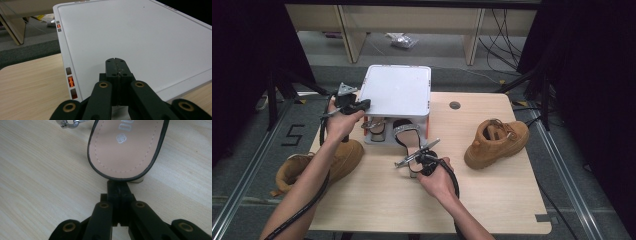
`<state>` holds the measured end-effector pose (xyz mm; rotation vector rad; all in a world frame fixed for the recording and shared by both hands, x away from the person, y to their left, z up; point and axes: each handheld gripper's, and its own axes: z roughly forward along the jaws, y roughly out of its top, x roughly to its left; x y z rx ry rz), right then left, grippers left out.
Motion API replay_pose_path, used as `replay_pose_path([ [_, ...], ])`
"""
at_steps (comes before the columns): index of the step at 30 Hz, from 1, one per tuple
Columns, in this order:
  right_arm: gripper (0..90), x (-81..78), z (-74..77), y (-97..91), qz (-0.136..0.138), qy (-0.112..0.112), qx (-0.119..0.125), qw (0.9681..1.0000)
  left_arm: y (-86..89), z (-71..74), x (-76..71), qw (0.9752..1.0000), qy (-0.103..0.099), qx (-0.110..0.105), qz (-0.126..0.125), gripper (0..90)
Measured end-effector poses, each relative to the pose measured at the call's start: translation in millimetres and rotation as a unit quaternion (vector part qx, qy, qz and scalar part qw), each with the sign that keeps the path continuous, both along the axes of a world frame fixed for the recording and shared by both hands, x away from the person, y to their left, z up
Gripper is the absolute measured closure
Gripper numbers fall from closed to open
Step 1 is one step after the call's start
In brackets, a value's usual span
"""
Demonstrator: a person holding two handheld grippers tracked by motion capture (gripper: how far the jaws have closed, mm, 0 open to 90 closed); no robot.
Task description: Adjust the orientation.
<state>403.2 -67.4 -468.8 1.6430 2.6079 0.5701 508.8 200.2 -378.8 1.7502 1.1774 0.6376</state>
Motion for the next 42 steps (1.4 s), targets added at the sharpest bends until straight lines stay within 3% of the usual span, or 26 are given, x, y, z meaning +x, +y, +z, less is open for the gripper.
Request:
replay_pose_path([
  [2,90.0,0.1,0.8,1.1,0.0,-0.008,0.013,0.9999,0.3,-0.3,0.3,1.0,-0.001,-0.002,-0.002,89.8],
  [6,90.0,2.4,3.0,4.2,-0.014,-0.009,0.008,0.9998,0.4,-0.4,0.5,1.0,-0.002,-0.004,-0.002,89.8],
  [9,90.0,4.2,5.0,4.5,-0.004,-0.031,0.006,0.9995,0.2,0.1,0.2,1.0,0.0,0.001,-0.001,89.9],
  [21,90.0,14.5,12.2,18.4,-0.014,-0.048,0.028,0.9984,0.4,0.1,0.2,1.0,0.001,0.0,-0.002,89.8],
  [22,90.0,16.5,13.4,17.9,-0.003,-0.056,0.017,0.9983,0.4,0.0,0.2,1.0,0.001,0.0,-0.002,89.8],
  [24,90.0,17.7,17.7,23.4,-0.026,-0.043,0.033,0.9982,0.1,0.0,0.2,1.0,0.0,0.0,-0.001,89.8],
  [27,90.0,21.0,22.1,27.0,-0.025,-0.045,0.042,0.9978,0.2,0.0,0.2,1.0,0.0,0.0,-0.001,89.8],
  [28,90.0,22.8,19.4,26.5,-0.014,-0.06,0.039,0.9974,0.3,0.0,0.3,1.0,0.0,0.0,-0.002,89.8],
  [30,90.0,26.2,21.4,27.2,-0.01,-0.067,0.03,0.9972,0.5,0.0,0.3,1.0,0.001,0.0,-0.002,89.9],
  [34,90.0,31.8,22.3,29.5,-0.009,-0.074,0.035,0.9966,0.5,-0.6,0.6,1.0,-0.002,-0.004,-0.003,89.9],
  [35,90.0,32.3,23.4,31.6,-0.021,-0.067,0.041,0.9967,0.4,-0.6,0.5,1.0,-0.002,-0.005,-0.003,89.8],
  [36,90.0,34.6,23.5,30.1,-0.013,-0.068,0.025,0.9973,0.4,-0.6,0.5,1.0,-0.002,-0.005,-0.003,89.8],
  [40,90.0,38.9,23.9,32.4,-0.028,-0.069,0.025,0.9969,0.6,-0.8,0.5,1.0,-0.002,-0.006,-0.003,89.8],
  [42,90.0,42.5,23.7,30.9,-0.017,-0.071,0.024,0.997,0.5,-0.7,0.5,1.0,-0.002,-0.005,-0.003,89.9],
])
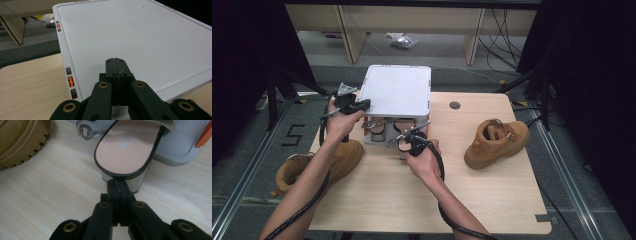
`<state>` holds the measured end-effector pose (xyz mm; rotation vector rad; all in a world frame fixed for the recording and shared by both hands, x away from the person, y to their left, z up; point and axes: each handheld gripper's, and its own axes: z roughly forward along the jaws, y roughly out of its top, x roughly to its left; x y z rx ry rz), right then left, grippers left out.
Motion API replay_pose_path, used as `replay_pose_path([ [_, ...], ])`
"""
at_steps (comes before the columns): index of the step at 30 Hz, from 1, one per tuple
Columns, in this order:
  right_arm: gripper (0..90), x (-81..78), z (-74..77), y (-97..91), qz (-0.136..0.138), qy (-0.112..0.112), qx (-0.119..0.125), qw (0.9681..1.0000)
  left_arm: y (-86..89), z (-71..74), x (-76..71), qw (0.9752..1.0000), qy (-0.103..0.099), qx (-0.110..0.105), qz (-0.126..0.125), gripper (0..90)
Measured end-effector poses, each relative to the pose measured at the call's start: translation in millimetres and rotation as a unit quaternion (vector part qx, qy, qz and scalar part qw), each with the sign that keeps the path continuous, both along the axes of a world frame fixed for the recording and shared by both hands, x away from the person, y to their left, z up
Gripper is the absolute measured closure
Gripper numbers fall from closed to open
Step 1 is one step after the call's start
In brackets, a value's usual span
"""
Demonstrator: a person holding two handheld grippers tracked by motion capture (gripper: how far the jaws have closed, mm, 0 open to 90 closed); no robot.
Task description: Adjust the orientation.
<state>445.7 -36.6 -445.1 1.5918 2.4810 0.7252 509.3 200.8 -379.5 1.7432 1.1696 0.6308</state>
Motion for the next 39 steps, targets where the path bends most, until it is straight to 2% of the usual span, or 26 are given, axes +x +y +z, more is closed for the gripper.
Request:
replay_pose_path([
  [1,90.0,0.1,0.2,1.6,-0.011,0.004,0.005,0.9999,0.0,0.0,0.0,1.0,0.0,0.0,0.0,89.9],
  [3,90.0,1.2,0.1,1.0,-0.006,0.0,0.001,1.0,-0.1,0.0,0.0,1.0,0.0,0.001,0.0,89.8],
  [4,90.0,2.0,1.1,2.8,-0.014,0.003,0.005,0.9999,-0.1,-0.1,-0.1,1.0,-0.001,0.0,0.0,89.8],
  [9,90.0,4.6,1.7,1.7,-0.01,-0.003,0.005,0.9999,-0.1,0.0,0.0,1.0,0.0,0.0,0.0,89.9],
  [12,90.0,3.8,3.1,2.0,-0.019,-0.006,0.014,0.9997,0.1,-0.1,0.1,1.0,0.0,-0.001,0.0,89.8],
  [18,90.0,4.8,3.7,2.9,-0.023,-0.004,0.011,0.9997,-0.1,0.0,0.0,1.0,0.0,0.0,0.0,89.9],
  [19,90.0,5.5,4.3,3.5,-0.022,-0.011,0.02,0.9995,-0.1,0.0,0.0,1.0,0.001,0.0,0.001,89.9],
  [23,90.0,4.8,5.4,6.1,-0.031,-0.007,0.041,0.9987,0.1,0.3,0.1,1.0,0.002,0.001,0.001,89.9],
  [24,90.0,4.8,4.0,5.9,-0.029,-0.009,0.035,0.9989,0.1,0.3,0.1,1.0,0.002,0.0,0.001,89.9],
  [27,90.0,6.9,-3.0,7.6,-0.028,0.001,0.045,0.9986,-0.4,0.8,-0.2,1.0,0.003,0.006,0.001,89.9],
  [28,90.0,7.2,-4.1,9.1,-0.033,-0.006,0.043,0.9985,-0.4,0.8,-0.2,1.0,0.003,0.006,0.001,89.9],
  [33,90.0,8.8,2.8,10.8,-0.037,-0.013,0.042,0.9983,0.1,0.3,-0.1,1.0,0.003,-0.001,-0.001,89.9],
  [36,90.0,12.5,1.4,11.6,-0.039,-0.015,0.04,0.9984,-0.1,0.2,0.0,1.0,0.002,-0.001,-0.001,89.9],
  [37,90.0,13.8,0.3,10.7,-0.041,-0.012,0.031,0.9986,-0.2,0.1,-0.1,1.0,0.001,-0.001,-0.001,89.9],
  [39,90.0,13.0,-0.6,12.2,-0.048,-0.016,0.038,0.998,-0.2,0.2,-0.1,1.0,0.002,0.0,-0.001,89.9],
])
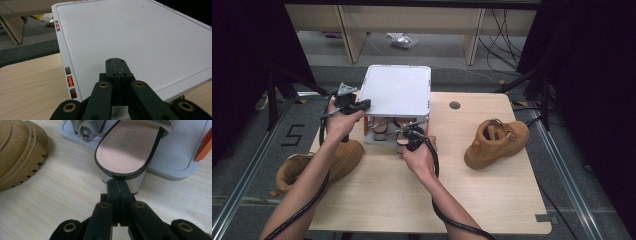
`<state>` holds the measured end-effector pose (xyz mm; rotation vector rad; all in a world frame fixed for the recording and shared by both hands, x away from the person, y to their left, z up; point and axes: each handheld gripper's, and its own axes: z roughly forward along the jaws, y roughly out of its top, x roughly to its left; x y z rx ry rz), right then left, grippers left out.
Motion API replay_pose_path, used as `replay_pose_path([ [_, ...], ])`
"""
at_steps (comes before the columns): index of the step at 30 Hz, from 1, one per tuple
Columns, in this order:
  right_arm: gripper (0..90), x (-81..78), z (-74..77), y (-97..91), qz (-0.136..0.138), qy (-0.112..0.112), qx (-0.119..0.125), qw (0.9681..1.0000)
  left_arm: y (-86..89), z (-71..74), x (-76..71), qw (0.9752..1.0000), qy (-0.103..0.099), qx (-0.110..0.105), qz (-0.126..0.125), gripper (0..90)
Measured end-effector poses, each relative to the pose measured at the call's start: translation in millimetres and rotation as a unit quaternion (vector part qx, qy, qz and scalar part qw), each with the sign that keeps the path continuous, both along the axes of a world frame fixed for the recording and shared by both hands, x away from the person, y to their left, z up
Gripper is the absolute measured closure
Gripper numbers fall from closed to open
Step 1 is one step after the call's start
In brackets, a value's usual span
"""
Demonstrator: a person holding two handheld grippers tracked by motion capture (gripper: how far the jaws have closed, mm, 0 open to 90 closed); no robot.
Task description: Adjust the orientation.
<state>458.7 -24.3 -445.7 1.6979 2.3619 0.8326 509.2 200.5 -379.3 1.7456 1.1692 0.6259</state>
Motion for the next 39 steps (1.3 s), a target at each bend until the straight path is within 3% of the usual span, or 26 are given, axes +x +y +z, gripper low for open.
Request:
replay_pose_path([
  [6,90.0,-3.7,0.7,-1.7,-0.002,-0.008,0.002,1.0,0.4,0.2,0.2,1.0,0.001,0.001,-0.001,89.9],
  [9,90.0,-2.9,-3.0,-4.5,0.009,-0.017,0.002,0.9998,0.4,0.8,0.0,1.0,0.004,0.005,-0.001,89.9],
  [14,90.0,-3.3,-6.3,-0.4,0.008,-0.009,0.002,0.9999,-0.3,0.8,-0.2,1.0,0.003,0.005,0.001,89.9],
  [19,90.0,-0.6,-1.1,5.1,0.009,-0.031,0.008,0.9994,-0.2,0.8,-0.1,1.0,0.004,0.004,0.0,90.0],
  [24,90.0,3.8,-1.4,6.1,0.003,-0.022,0.001,0.9998,-0.2,0.7,-0.1,1.0,0.004,0.002,-0.001,89.9],
  [26,90.0,3.8,-1.1,4.7,0.005,-0.034,0.0,0.9994,-0.4,0.7,-0.2,1.0,0.004,0.003,0.0,89.9],
  [29,90.0,2.6,-0.7,1.3,-0.003,-0.034,0.0,0.9994,-0.1,0.8,-0.1,1.0,0.005,0.003,-0.001,89.9],
  [30,90.0,4.4,-2.2,-0.8,0.002,-0.046,-0.005,0.9989,-0.1,0.9,0.0,1.0,0.005,0.003,-0.002,90.0],
  [31,90.0,3.1,-2.5,-0.8,-0.009,-0.033,0.0,0.9994,-0.2,1.0,0.0,1.0,0.005,0.004,-0.002,90.0],
  [34,90.0,4.1,-6.3,-7.0,-0.006,-0.043,-0.007,0.999,0.0,0.9,0.0,1.0,0.005,0.003,-0.002,90.0],
  [38,90.0,3.0,-4.7,-7.9,-0.016,-0.032,-0.002,0.9993,-0.5,1.0,0.3,1.0,0.004,0.004,-0.002,90.0],
  [39,90.0,3.6,-4.1,-8.1,-0.014,-0.039,-0.008,0.9991,-0.4,0.9,0.3,1.0,0.004,0.003,-0.003,90.0],
])
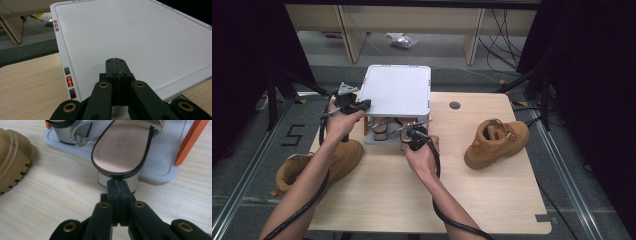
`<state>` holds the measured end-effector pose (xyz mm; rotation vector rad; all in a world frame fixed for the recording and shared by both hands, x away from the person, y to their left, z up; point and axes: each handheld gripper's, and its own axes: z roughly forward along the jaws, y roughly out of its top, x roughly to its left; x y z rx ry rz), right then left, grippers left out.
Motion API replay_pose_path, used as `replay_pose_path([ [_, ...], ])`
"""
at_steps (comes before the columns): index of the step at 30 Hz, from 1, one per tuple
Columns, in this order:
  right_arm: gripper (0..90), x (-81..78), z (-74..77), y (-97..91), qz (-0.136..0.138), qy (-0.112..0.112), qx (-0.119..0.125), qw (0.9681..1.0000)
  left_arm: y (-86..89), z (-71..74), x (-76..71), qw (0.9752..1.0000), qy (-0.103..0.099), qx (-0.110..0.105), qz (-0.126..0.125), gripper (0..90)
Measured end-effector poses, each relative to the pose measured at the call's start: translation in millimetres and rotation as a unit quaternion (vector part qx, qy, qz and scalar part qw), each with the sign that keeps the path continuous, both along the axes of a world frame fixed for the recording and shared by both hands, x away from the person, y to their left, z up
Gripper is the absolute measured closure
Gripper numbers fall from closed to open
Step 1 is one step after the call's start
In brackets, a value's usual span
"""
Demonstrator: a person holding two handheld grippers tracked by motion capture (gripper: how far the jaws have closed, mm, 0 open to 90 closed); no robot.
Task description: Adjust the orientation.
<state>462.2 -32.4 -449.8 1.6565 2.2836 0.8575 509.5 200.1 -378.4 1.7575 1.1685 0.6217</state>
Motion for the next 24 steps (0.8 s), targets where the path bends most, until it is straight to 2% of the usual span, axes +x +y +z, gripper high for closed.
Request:
replay_pose_path([
  [3,90.0,1.5,0.6,1.2,0.003,-0.006,-0.001,1.0,0.2,-0.2,0.1,1.0,0.0,-0.002,0.0,90.0],
  [4,90.0,2.5,0.5,2.9,0.007,0.0,0.008,0.9999,0.1,-0.1,0.0,1.0,0.0,-0.001,0.0,89.9],
  [5,90.0,2.1,0.8,4.2,0.009,0.004,0.007,0.9999,0.1,-0.1,0.0,1.0,0.0,-0.001,0.0,90.0],
  [12,90.0,5.9,-0.3,10.2,0.011,0.005,0.016,0.9998,0.5,0.1,-0.2,1.0,0.002,0.0,0.0,90.0],
  [13,90.0,8.9,-1.8,10.5,0.011,-0.012,0.008,0.9998,0.5,0.1,-0.1,1.0,0.002,0.0,0.0,90.0],
  [14,90.0,8.3,-0.1,11.5,-0.003,0.005,0.009,0.9999,0.5,0.1,-0.1,1.0,0.002,0.0,0.0,90.0],
  [15,90.0,9.7,-1.0,12.4,-0.012,0.007,0.011,0.9998,0.4,0.1,-0.1,1.0,0.002,0.001,0.0,90.0],
  [16,90.0,12.0,-2.2,11.4,-0.013,-0.003,0.004,0.9999,0.4,0.0,-0.1,1.0,0.001,0.0,0.0,90.0],
  [17,90.0,12.0,-2.2,11.4,-0.013,-0.003,0.004,0.9999,0.4,0.0,-0.1,1.0,0.001,0.0,0.0,90.0],
  [18,90.0,14.3,-3.7,10.2,-0.002,-0.016,0.007,0.9998,0.4,0.1,-0.2,1.0,0.002,0.0,0.0,90.0],
  [19,90.0,17.0,-5.2,9.6,-0.004,-0.024,0.001,0.9997,0.4,0.1,-0.2,1.0,0.002,0.001,0.0,90.0],
  [24,90.0,20.4,-7.4,8.8,-0.007,-0.031,-0.002,0.9995,0.3,0.0,-0.3,1.0,0.001,0.001,0.0,90.0],
])
